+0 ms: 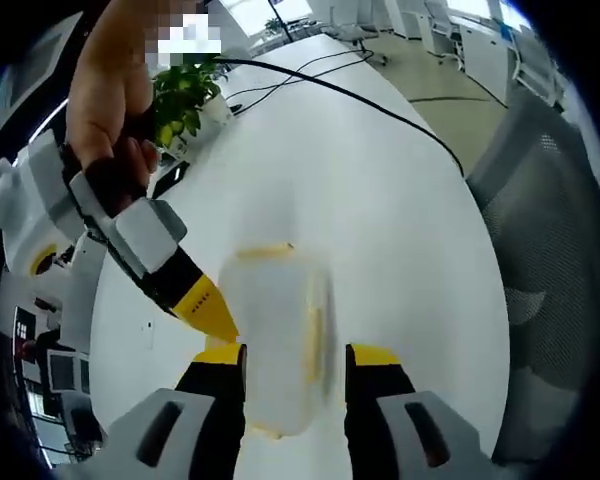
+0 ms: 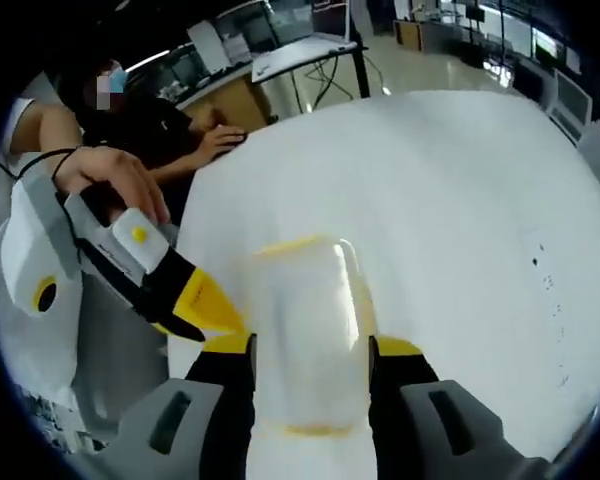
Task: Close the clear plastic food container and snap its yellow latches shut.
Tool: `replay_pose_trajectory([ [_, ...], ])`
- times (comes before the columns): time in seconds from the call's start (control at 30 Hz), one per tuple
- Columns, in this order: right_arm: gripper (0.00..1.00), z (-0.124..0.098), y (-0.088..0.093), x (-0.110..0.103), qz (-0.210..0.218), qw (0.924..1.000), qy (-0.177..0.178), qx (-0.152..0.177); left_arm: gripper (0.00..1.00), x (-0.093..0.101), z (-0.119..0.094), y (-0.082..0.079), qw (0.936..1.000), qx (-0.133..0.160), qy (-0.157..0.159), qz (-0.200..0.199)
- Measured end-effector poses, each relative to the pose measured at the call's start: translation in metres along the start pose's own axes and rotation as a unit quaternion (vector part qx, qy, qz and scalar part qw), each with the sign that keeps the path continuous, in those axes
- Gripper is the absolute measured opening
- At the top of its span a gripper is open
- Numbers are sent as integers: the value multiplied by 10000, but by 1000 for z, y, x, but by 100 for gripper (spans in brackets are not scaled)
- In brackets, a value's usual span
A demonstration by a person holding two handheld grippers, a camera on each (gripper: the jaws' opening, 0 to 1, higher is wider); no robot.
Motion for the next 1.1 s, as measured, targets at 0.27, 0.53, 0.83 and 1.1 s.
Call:
replay_pose_trajectory([
  [0.27, 43, -14, 6, -8, 46, 9995, 233, 208, 33, -4, -8, 12, 9992, 45, -129, -366],
  [0.53, 45, -18, 23, -24, 123, 9972, 561, 480, 32, -5, -8, 24, 9975, 128, -311, -618],
  [0.83, 46, -21, 38, -35, 106, 9908, 1115, 753, 33, -6, -8, 30, 9932, 382, -501, -976],
  [1.1, 49, -16, 55, -42, 476, 9774, 1690, 1177, 32, -10, -9, 42, 9888, 517, -810, -1144],
])
Point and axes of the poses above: the point that each gripper's makers call its tool centre point, and the gripper's own axes: z roughly forward along the fingers, x roughly to its right, y roughly out of its underside, the point moved 6 cm from there along -z, roughly backward along the fingers, and after that the axes turned 13 degrees about y, right-handed, at the moved point
